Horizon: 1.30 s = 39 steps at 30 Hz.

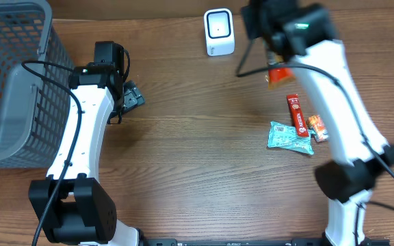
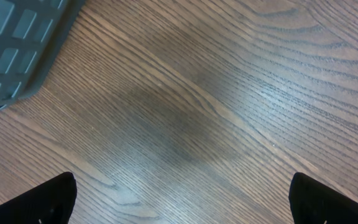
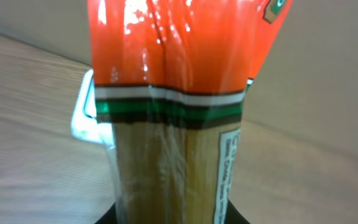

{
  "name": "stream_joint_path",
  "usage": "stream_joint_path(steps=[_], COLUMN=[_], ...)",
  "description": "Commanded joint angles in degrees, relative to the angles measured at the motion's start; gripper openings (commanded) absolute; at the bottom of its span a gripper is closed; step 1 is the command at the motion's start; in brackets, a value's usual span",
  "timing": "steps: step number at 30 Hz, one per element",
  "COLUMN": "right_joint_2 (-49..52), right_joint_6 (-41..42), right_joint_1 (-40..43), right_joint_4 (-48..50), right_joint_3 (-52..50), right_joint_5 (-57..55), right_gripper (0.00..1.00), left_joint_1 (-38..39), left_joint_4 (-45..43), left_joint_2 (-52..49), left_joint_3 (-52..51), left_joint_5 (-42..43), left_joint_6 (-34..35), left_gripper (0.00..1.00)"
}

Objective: Scan the item barcode
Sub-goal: 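Carry the spaghetti package up toward the white scanner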

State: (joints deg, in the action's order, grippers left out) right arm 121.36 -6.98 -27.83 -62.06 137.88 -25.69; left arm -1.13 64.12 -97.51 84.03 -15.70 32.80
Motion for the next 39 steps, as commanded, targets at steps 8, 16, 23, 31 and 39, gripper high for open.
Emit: stream_joint_path(steps=[8,16,23,31,39], right_joint_2=[15.2,25.3,31.2,33.8,36.5], right_joint_6=[-39.3,-52.9,-59.3,-59.3,-60.0], right_joint_1=[-9.7,-11.1,-10.7,-10.3,-8.3], right_joint_4=[39.9,66.4,86.6,89.2,91.6], right_joint_3=[1.3,1.2,1.2,1.2,1.2], right_joint_5=[-31.6,-28.2,-24.3,-17.6,-13.9], right_gripper=[0.03,0.03,0.04,0.04,0.04], left_joint_1=[0.4,0.4,0.4,0.4,0.4], left_joint_4=[-0.1,-0.1,-0.1,-0.1,-0.1], left_joint_2=[1.1,1.1,1.1,1.1,1.1], left_joint_3=[0.8,0.8,0.8,0.8,0.8], left_joint_5=[-0.8,-0.8,-0.8,-0.8,-0.8], left_joint_6=[-0.7,-0.7,-0.7,-0.7,-0.7], left_gripper=[1.0,1.0,1.0,1.0,1.0])
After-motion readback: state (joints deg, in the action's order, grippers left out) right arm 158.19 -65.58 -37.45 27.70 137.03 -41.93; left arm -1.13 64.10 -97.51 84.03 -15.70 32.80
